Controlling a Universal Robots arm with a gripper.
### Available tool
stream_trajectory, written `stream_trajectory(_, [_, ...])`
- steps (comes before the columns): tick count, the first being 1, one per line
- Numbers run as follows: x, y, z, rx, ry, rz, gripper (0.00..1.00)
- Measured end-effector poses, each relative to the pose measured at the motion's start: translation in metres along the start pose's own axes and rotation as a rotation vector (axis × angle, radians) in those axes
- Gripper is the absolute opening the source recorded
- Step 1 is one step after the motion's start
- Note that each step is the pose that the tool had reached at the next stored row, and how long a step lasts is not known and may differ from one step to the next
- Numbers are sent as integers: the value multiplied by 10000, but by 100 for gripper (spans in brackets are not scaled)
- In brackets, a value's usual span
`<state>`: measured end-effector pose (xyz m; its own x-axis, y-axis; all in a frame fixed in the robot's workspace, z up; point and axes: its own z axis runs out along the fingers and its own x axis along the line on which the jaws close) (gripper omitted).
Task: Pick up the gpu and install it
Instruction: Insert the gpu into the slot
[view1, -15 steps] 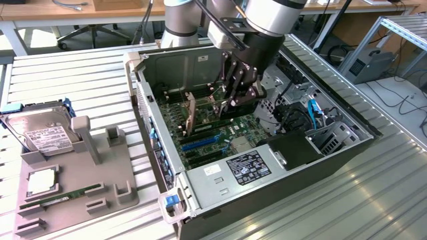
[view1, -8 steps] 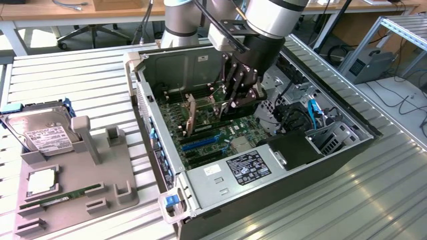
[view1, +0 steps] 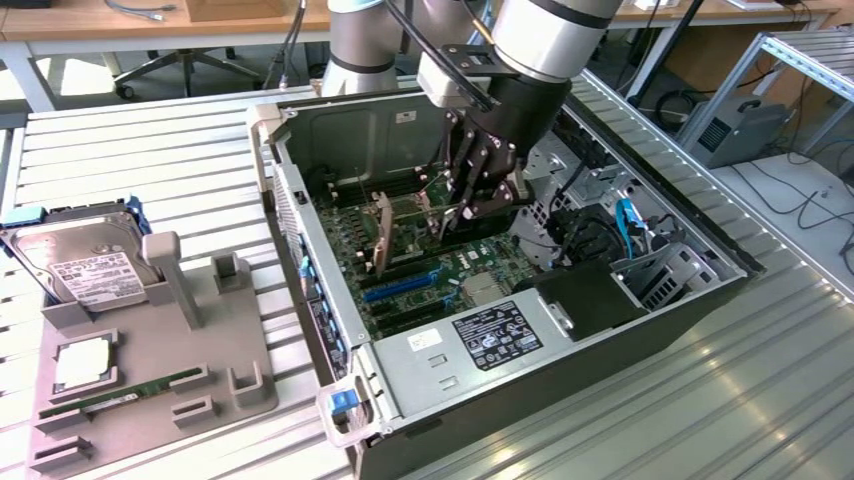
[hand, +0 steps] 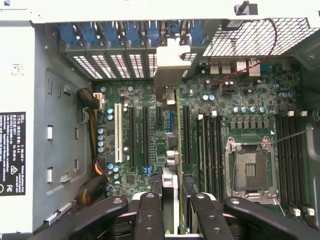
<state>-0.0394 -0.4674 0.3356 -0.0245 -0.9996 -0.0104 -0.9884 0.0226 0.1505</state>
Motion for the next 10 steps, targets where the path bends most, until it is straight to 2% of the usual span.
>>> stream_trajectory(10, [24, -3, 15, 0, 0, 0, 27])
